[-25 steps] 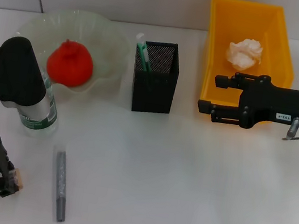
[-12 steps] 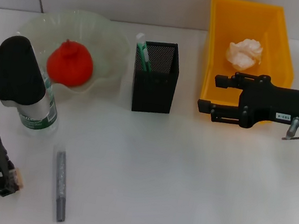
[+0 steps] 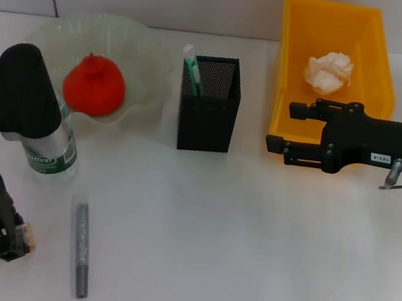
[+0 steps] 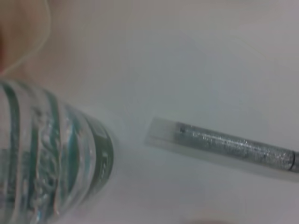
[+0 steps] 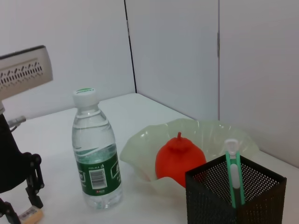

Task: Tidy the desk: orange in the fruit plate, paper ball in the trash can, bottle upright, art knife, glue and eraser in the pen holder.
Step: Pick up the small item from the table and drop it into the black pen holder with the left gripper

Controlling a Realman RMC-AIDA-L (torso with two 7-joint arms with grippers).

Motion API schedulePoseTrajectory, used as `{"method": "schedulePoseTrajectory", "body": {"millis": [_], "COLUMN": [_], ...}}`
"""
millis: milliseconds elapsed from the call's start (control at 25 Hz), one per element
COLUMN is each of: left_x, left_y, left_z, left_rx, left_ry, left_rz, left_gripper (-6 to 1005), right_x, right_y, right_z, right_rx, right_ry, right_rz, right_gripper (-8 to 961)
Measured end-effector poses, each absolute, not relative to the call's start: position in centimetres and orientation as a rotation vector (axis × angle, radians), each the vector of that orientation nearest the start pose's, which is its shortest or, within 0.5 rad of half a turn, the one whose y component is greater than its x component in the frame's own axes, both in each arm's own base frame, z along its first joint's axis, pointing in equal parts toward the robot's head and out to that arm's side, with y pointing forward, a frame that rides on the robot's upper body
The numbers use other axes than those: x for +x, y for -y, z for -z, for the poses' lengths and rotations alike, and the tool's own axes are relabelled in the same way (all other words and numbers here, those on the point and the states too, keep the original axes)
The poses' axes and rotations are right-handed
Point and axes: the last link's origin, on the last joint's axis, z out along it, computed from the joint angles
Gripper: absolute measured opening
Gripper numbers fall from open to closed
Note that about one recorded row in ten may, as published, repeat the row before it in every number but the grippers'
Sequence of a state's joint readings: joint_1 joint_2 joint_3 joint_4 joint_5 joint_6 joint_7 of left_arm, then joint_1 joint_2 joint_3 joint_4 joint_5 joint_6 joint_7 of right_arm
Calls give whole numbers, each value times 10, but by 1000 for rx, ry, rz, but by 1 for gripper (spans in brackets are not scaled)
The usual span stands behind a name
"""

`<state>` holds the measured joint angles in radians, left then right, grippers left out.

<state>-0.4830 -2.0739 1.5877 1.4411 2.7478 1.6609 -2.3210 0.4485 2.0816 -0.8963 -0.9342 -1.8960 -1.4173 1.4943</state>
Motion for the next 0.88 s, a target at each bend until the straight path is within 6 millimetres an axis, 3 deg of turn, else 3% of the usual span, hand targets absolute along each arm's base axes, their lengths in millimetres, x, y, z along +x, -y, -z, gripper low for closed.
{"method": "schedulePoseTrajectory", "body": {"millis": [400,880], "left_x": [-199,-162], "left_y": [-306,-294], "left_z": [6,-1], "left_rx": [-2757,-2878], "left_ry": [501,420], "left_rz": [-847,-617], "left_gripper": [392,392], "right_x": [246,247], "right_y": [-350,-350], "right_z": [-26,-27], "right_rx": [-2630,-2626], "right_ry": [-482,-485], "right_rz": [-549,-549], "right_gripper": [767,766]}}
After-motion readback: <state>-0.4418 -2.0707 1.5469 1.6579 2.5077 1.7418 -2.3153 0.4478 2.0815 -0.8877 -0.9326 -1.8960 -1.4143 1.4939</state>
